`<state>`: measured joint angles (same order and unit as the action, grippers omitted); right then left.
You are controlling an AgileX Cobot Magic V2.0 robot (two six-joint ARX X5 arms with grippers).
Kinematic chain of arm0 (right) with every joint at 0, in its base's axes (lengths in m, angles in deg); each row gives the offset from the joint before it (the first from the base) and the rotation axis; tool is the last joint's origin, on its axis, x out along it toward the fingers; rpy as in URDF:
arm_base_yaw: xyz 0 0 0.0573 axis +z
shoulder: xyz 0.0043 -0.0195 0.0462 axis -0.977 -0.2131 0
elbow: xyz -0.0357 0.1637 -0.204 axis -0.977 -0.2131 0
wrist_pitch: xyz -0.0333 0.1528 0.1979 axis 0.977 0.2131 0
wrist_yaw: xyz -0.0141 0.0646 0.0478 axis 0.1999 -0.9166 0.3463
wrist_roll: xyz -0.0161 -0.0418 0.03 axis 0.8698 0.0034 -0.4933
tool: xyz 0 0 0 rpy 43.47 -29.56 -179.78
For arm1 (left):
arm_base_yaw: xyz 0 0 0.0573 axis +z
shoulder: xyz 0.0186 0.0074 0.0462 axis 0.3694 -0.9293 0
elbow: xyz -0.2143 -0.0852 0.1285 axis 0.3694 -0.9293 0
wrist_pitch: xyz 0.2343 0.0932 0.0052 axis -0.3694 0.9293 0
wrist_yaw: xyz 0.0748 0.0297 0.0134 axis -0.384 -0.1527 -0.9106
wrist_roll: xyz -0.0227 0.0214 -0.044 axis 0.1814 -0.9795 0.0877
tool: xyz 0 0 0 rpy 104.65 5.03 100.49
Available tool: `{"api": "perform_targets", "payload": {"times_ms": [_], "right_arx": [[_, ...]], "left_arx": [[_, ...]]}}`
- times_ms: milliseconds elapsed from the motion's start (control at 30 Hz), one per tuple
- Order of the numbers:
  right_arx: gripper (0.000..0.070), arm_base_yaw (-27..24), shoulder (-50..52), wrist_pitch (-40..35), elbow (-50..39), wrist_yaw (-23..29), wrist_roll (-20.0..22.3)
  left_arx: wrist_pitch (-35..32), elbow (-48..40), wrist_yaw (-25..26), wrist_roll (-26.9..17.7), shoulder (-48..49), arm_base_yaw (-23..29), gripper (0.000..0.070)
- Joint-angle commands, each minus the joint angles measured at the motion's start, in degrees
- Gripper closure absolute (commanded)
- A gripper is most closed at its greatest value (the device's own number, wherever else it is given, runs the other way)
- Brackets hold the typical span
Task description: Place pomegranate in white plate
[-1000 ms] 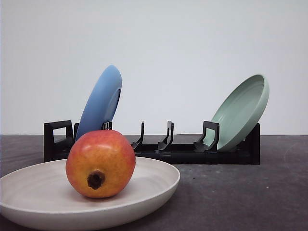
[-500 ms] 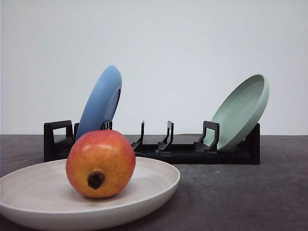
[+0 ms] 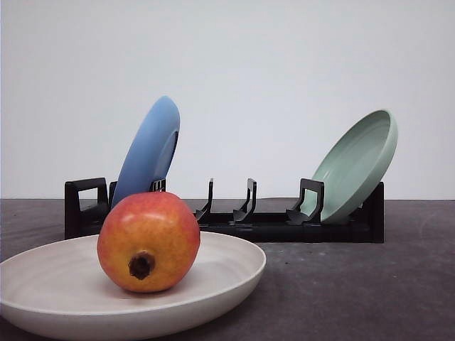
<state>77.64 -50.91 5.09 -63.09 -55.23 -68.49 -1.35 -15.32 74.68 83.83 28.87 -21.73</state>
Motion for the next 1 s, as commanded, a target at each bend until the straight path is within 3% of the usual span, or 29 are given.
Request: {"api": "perform_targets", "payload": {"times_ms": [0,967], "right_arx": [[0.0643,-0.07,0.1,-0.36,-0.17,0.0,0.03],[0.0643,-0.07,0.1,-0.36,-0.17,0.0,0.02]], "left_arx": [[0.22,-0.54,-0.34,0.44,0.09,0.04,0.07],[0.22,-0.54,-0.33,0.44,0.09,0.04,0.07]]}}
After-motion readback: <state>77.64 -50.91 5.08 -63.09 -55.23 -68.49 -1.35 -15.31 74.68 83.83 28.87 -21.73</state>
